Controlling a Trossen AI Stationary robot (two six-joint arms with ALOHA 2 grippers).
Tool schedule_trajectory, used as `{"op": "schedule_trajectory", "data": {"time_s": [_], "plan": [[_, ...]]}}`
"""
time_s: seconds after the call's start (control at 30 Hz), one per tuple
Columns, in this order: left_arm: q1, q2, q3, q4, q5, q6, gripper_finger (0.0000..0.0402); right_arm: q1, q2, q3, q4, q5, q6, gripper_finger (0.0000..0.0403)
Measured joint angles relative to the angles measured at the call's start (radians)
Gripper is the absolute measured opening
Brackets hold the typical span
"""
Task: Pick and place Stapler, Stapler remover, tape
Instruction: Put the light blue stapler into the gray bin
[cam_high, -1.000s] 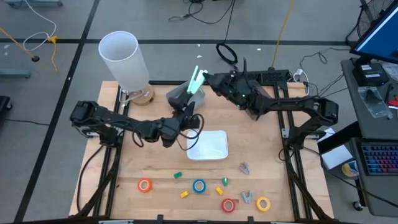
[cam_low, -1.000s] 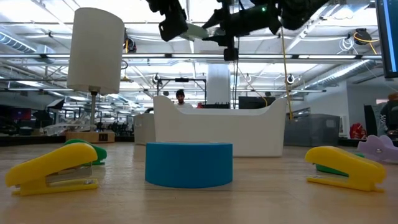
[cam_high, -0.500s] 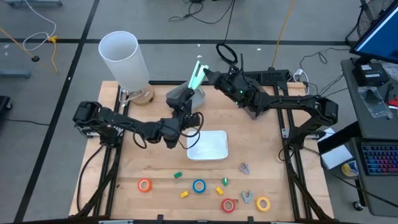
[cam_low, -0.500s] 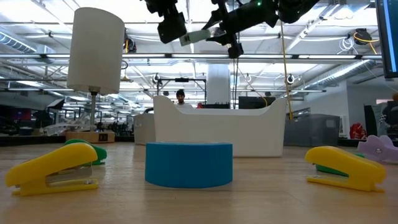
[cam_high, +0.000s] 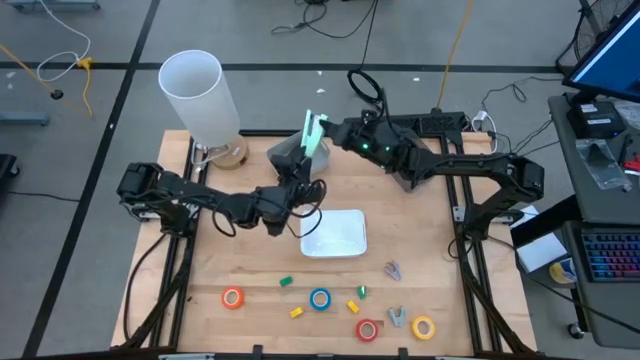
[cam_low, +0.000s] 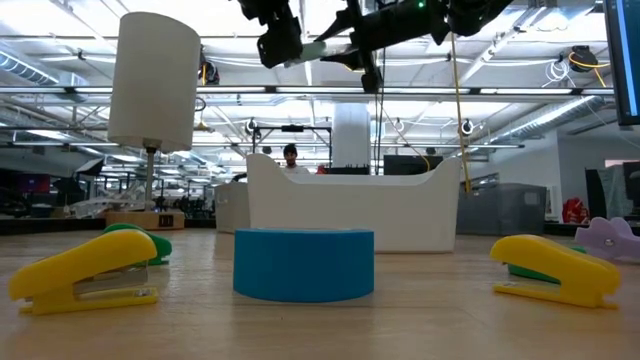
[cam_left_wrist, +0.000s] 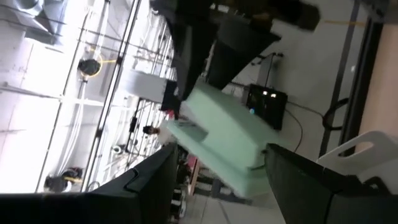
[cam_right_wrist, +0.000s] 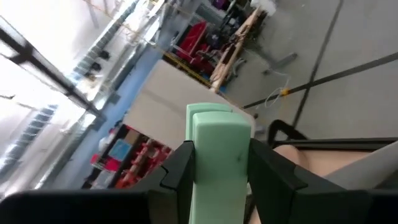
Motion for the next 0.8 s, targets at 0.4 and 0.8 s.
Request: {"op": "schedule_trajectory", "data": {"time_s": [0.4, 0.8], "plan": [[0.030, 0.000, 0.000, -0.005, 0.013, 0.033, 0.0241, 0.012, 0.000, 0.000, 0.043, -0.101, 0.160, 0.0112], [0.057, 0.000, 0.000, -0.007, 0.008, 0.037, 0.0203, 0.051, 0.000, 0.000, 0.021, -0.098, 0.216, 0.0112]]}}
